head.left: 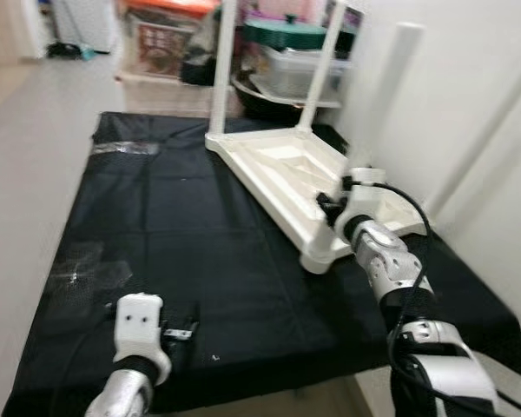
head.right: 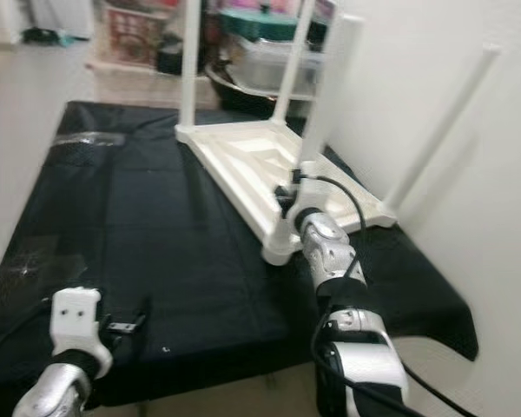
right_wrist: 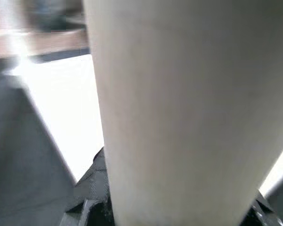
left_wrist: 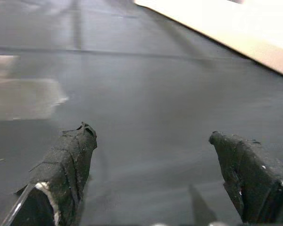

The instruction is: Building children table

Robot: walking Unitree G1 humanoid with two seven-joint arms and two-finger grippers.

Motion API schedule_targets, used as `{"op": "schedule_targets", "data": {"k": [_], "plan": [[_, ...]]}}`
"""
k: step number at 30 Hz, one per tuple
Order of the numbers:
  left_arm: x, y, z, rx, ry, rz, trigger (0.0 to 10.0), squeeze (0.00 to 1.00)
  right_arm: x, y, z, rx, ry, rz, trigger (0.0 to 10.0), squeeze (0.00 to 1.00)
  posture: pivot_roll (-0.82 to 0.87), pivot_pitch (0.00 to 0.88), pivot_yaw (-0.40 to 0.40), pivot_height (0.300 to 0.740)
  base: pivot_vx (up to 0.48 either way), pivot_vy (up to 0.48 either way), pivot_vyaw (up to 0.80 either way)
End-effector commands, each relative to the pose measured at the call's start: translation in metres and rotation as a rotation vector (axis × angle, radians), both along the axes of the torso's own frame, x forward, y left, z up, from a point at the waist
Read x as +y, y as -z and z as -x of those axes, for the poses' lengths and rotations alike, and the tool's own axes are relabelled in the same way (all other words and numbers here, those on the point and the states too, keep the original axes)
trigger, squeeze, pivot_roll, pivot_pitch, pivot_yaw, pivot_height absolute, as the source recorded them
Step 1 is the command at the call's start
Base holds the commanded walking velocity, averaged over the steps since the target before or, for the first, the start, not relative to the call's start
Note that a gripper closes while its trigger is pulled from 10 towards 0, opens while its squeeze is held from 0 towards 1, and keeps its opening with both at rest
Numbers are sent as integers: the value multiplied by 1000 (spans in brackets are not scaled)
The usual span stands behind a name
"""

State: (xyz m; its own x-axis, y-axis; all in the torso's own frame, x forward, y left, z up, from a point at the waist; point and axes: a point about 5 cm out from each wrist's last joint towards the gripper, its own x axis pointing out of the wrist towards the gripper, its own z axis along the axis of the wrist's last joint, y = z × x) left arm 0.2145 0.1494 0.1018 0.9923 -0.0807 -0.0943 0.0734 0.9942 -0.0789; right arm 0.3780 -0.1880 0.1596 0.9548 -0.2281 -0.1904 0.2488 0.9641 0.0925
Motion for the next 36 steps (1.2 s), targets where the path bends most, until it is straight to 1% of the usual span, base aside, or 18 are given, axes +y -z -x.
{"op": "schedule_targets", "data": {"k": [1,4,5,6,8,9,11,13,14,19,24,26,27,31,32,34,35,36], "plan": [[-5,0,2,2,18,-3,10000,0,-17,33,20,170,192,57,0,0,177,0,-176,740,0,0,0],[-6,-1,2,2,19,-3,10000,0,-8,38,29,181,200,67,0,0,176,0,-171,740,0,0,0],[-6,0,3,5,18,-1,10000,0,12,38,35,168,106,65,8510,0,170,0,-166,740,0,0,0],[-6,0,4,9,17,2,10000,0,31,37,41,154,16,30,10000,0,154,0,-158,740,0,0,0],[-6,1,4,11,16,3,10000,0,44,36,45,142,-41,2,10000,0,154,0,-158,740,0,0,0],[-7,1,4,13,20,8,10000,0,49,28,45,76,-94,-3,10000,941,139,0,-157,740,0,0,0],[-9,2,4,15,27,14,10000,0,41,7,38,-22,-148,31,10000,1000,136,0,-160,740,0,0,0],[-10,3,5,17,27,14,10000,0,30,-9,29,-66,-200,52,10000,1000,141,0,-167,740,0,0,0],[-9,3,5,15,22,16,10000,0,29,-17,24,-93,-275,6,10000,0,139,0,-168,740,0,0,0],[-8,2,4,12,15,21,10000,0,27,-38,25,-177,-516,-92,10000,0,135,0,-166,740,0,0,0],[-10,3,4,16,27,20,10000,0,26,-46,29,-245,-800,7,10000,0,141,0,-163,740,0,0,0],[-10,3,4,16,27,20,10000,0,26,-46,29,-245,-800,7,10000,0,141,0,-163,740,0,0,0],[-11,3,3,15,32,17,10000,0,40,-33,29,-191,-937,37,0,0,153,0,-172,740,0,0,0],[-11,3,3,13,33,14,10000,0,50,-26,30,-155,-997,34,0,0,153,0,-172,740,0,0,0],[-8,3,3,12,23,7,10000,0,49,-13,23,-61,-881,29,0,0,171,0,-182,740,0,0,0],[-5,2,4,12,12,1,10000,0,22,11,5,105,-336,23,0,0,169,0,-179,740,0,0,0],[-5,2,4,12,12,-1,10000,0,-1,25,9,186,3,-20,0,0,170,0,-179,740,0,0,0],[-6,2,4,11,14,-3,10000,0,-14,36,19,240,199,-49,0,0,177,0,-179,740,0,0,0]]}}
